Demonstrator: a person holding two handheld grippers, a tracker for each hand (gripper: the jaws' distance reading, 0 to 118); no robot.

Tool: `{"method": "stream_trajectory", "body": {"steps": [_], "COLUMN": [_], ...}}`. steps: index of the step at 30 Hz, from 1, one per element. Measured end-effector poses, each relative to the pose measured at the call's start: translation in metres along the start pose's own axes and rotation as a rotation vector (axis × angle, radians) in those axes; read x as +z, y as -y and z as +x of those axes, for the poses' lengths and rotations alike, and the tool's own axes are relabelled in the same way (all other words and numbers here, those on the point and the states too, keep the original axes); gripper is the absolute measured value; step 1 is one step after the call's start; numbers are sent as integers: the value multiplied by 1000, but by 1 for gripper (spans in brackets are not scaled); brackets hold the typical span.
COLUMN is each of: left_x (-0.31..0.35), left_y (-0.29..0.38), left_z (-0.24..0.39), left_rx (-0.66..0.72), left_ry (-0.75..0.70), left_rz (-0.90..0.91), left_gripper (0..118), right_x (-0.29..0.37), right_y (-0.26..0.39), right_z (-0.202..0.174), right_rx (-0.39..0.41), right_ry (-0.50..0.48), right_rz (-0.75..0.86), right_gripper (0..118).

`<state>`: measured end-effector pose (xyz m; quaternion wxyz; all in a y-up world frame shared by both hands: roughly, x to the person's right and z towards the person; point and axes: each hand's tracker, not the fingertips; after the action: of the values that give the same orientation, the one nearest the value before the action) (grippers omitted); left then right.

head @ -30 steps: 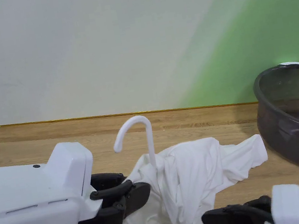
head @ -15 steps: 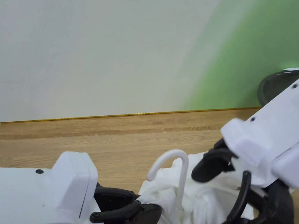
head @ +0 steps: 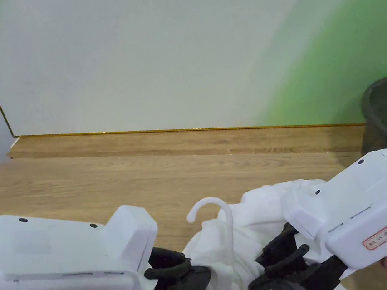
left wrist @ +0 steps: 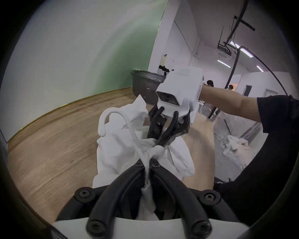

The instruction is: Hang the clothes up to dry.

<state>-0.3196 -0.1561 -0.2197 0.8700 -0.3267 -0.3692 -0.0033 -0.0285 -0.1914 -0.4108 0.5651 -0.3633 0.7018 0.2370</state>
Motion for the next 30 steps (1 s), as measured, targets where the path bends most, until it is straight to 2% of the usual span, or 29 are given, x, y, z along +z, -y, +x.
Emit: {"method": "stream_trajectory", "body": {"steps": [4, 7, 8, 10, 11, 13, 14, 16, 18, 19, 21, 22, 23, 24, 25, 26, 27, 29, 30], "left_x": [-2, -3, -3, -2, 0, 0, 0, 2, 2, 5, 11, 14, 17, 21, 25, 29, 33, 43, 47], "left_y": [0, 1, 2, 3, 3, 4, 4, 5, 6, 8, 10, 10, 11, 11, 11, 10, 10, 11, 11], "left_z": [2, 10, 11, 11, 11, 11, 11, 12, 12, 12, 9, 9, 9, 7, 5, 2, -2, -7, -9], "left_rx": [7, 1, -3, 2, 3, 5, 10, 4, 4, 3, 23, 24, 16, 13, 23, 47, 79, 103, 118], "left_ry": [4, -1, -4, -7, -8, -7, -5, -14, -37, -34, -19, -29, -43, -60, -64, -60, -43, -26, -19], "left_rz": [2, -5, -7, -6, -4, -1, -2, -1, -8, -6, 13, 20, 35, 55, 67, 76, 90, 143, 171], "left_gripper": [3, 3, 3, 3, 3, 3, 3, 3, 3, 3, 3, 4, 8, 17, 33, 61, 80, 108, 112], "right_x": [-4, -12, -16, -20, -23, -30, -34, -44, -45, -45, -41, -38, -34, -30, -29, -26, -24, -16, -13], "right_y": [6, 10, 11, 11, 10, 9, 9, 9, 11, 10, 8, 8, 9, 9, 8, 9, 12, 17, 18], "right_z": [4, 6, 5, 6, 6, 6, 7, 6, -3, -7, -22, -28, -34, -47, -56, -67, -73, -85, -87], "right_rx": [-76, -107, -114, -146, -159, -152, -160, -143, -137, -160, -104, -147, -173, -142, -145, -114, -164, -185, -236], "right_ry": [-38, -70, -104, -165, -175, -159, -144, -77, -93, -116, -76, -76, -105, -53, -13, 15, 39, 110, 124], "right_rz": [-4, -30, -45, -46, -46, -44, -46, -121, -100, -96, -39, -14, -4, 14, -1, 16, 40, 71, 104], "right_gripper": [34, 45, 45, 65, 71, 70, 66, 27, 23, 21, 16, 11, 10, 10, 10, 10, 10, 10, 10]}}
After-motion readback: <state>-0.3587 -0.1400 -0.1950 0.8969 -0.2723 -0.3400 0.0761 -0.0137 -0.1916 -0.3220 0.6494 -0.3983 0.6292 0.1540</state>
